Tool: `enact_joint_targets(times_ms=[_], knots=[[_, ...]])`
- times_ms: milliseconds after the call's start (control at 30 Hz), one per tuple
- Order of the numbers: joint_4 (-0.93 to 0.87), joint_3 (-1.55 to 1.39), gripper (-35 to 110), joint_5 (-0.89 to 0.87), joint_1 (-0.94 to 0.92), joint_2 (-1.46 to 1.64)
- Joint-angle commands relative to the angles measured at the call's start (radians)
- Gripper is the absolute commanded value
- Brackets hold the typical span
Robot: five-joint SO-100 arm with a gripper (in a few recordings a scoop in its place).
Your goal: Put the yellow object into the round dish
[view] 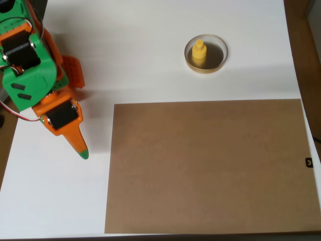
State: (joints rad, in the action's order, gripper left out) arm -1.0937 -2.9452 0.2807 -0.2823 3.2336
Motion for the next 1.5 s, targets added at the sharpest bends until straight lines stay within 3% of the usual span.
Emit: enact_joint_targets(times_ms=[0, 300, 1467], knots=[[0.015, -0.002, 0, -0.051, -0.041, 0.029], [0.055, -0.008, 3, -0.273, -0.130, 0.031], [0.063, -0.009, 3, -0.279, -0.130, 0.031]])
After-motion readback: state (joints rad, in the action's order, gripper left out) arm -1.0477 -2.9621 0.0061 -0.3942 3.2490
